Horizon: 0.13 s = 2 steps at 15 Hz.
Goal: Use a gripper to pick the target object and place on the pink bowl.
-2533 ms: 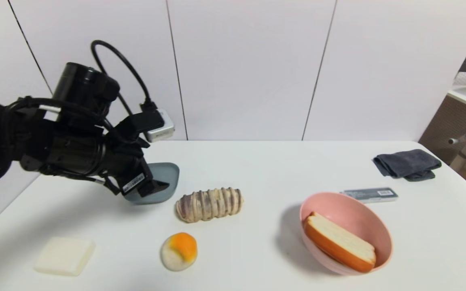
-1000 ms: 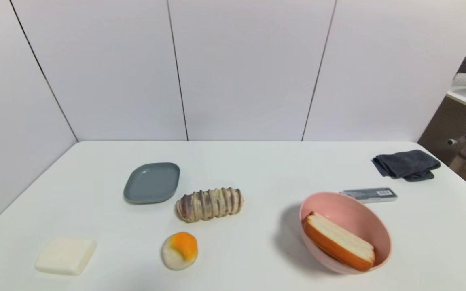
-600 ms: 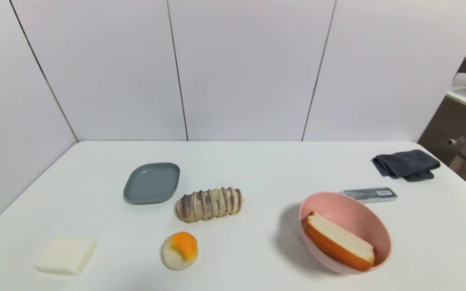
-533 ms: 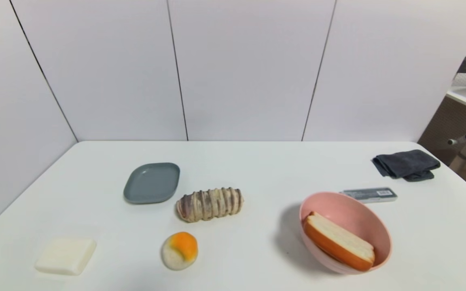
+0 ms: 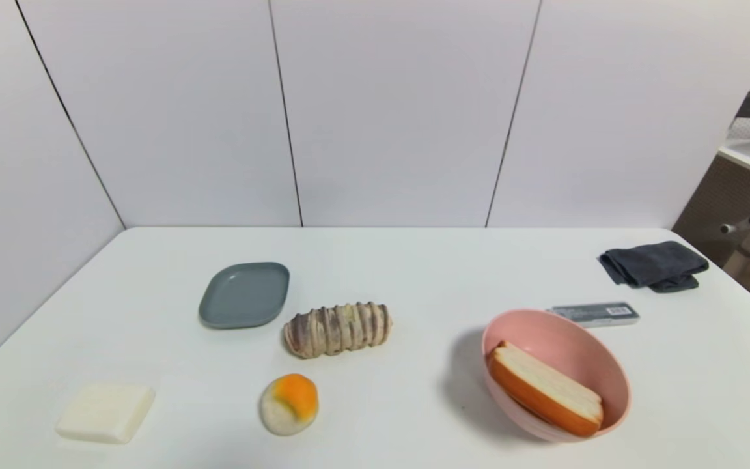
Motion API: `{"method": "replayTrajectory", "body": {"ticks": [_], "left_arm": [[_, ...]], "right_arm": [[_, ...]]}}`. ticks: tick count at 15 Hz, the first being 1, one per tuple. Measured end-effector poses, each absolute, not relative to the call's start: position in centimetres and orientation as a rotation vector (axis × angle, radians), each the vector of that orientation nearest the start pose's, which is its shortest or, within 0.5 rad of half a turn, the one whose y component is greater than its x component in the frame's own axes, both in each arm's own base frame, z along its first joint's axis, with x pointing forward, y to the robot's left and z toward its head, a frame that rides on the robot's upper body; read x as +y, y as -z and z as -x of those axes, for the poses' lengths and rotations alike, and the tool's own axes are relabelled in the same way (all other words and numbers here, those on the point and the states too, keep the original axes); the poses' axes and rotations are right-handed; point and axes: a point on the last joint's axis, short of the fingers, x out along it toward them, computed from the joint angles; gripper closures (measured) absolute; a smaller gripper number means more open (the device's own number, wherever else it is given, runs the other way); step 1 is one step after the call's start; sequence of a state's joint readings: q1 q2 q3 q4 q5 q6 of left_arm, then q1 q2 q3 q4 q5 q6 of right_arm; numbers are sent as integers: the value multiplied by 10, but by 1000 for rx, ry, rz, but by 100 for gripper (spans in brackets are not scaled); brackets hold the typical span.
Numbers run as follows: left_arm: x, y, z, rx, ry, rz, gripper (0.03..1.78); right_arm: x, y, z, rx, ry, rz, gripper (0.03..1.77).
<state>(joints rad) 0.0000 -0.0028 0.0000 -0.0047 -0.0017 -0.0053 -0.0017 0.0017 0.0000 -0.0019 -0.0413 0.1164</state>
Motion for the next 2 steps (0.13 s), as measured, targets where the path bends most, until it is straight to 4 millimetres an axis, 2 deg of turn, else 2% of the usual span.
{"method": "replayTrajectory", "body": {"ticks": [2], "left_arm": [[0, -76, 23, -7, 2, 6, 12]], "right_arm": [[-1, -76, 23, -2, 43, -115, 9]]}}
